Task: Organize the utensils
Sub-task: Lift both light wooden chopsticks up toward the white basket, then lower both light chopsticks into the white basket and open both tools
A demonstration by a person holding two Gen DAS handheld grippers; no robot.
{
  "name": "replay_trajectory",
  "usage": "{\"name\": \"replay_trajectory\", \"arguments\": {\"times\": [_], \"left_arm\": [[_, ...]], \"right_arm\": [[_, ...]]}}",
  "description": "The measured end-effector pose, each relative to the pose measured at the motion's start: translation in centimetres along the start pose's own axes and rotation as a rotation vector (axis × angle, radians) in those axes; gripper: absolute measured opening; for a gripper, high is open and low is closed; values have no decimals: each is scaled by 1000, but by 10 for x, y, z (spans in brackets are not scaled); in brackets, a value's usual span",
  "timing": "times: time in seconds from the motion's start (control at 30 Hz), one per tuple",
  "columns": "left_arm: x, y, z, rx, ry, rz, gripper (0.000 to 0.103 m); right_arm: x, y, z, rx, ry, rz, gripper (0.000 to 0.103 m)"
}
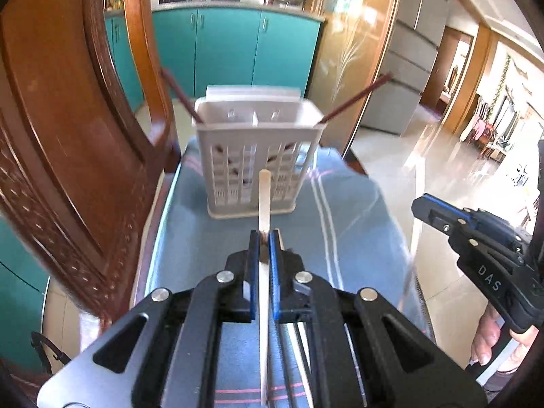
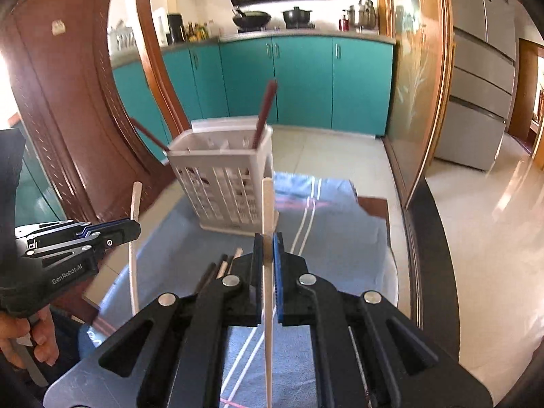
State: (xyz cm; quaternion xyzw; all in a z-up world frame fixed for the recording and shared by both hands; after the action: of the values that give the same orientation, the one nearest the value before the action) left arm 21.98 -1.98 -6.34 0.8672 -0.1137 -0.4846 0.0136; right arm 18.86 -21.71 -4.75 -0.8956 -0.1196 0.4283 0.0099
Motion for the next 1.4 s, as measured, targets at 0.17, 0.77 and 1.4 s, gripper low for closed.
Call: {"name": "replay_trajectory", "arguments": {"times": [0.17, 0.77, 1.4], "left_arm": [[-31, 7, -5, 17, 71, 4, 7], [-146, -2, -81, 17, 345, 47, 7], [-60, -31, -136, -92, 387, -84, 7]], "right_arm": [[-20, -3, -7, -8, 51, -26, 7], [-97, -21, -106, -64, 329, -56, 7], [-8, -50, -127, -63, 308, 21, 7]]}}
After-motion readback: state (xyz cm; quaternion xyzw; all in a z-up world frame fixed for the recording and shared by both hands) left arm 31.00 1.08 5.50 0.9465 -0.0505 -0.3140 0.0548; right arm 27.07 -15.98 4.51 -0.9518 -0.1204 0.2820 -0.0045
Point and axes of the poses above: each gripper's, at about its wrist camera, not at the fingertips, and x roughly the way its jaws point, y to its right, z to its underside, the point moved 4 cm from there along x, roughly the way its jaws point, and after that the axes turned 13 degrees about -y, right-handed, at the moved point
